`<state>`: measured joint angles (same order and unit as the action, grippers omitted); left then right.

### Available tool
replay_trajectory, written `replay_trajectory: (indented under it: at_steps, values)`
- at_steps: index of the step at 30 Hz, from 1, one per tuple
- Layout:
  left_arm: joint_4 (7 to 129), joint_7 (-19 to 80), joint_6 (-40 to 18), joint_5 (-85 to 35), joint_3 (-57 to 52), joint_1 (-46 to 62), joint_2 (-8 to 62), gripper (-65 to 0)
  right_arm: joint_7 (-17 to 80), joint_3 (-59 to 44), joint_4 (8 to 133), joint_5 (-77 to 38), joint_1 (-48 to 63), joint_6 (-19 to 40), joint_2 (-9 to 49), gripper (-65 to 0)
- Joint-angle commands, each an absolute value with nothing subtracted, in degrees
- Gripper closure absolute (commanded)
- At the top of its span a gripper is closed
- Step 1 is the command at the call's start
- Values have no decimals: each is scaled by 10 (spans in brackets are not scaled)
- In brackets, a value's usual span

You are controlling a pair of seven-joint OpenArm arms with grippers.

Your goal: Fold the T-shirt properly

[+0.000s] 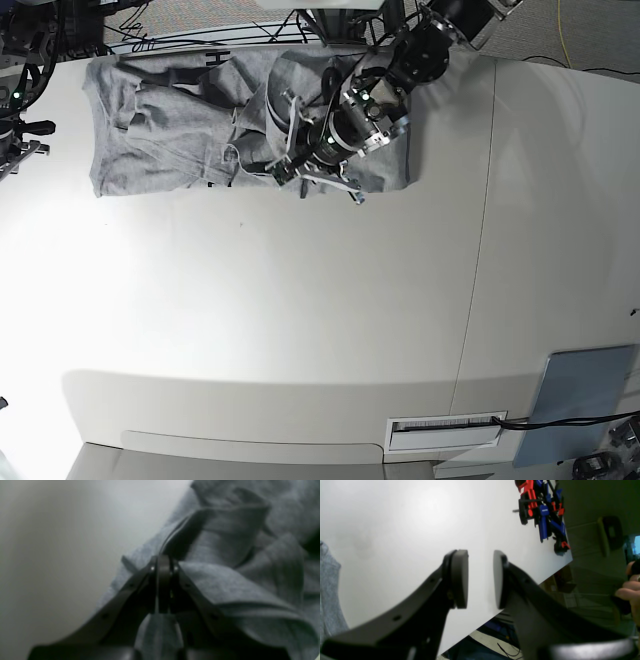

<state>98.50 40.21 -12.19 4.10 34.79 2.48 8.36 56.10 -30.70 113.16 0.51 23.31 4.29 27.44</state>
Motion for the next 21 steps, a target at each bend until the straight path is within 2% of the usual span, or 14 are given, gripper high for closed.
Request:
replay_trajectory:
  at_steps: [1, 12, 18, 19, 21]
  values:
    - [995, 390, -115, 29, 347, 19, 69, 0, 548, -312, 1139, 13, 230, 37, 285, -173]
    - [995, 389, -113, 13, 347, 19, -29, 0, 550, -312, 1139, 13, 230, 37, 286, -173]
    - [991, 369, -39, 13, 347, 19, -32, 0, 551, -312, 1139, 13, 230, 37, 285, -173]
    - [991, 364, -31, 13, 347, 19, -32, -8, 551, -312, 1139, 13, 230, 37, 285, -173]
    - [991, 359, -28, 13, 347, 19, -32, -77, 551, -312, 1139, 13, 230, 37, 285, -173]
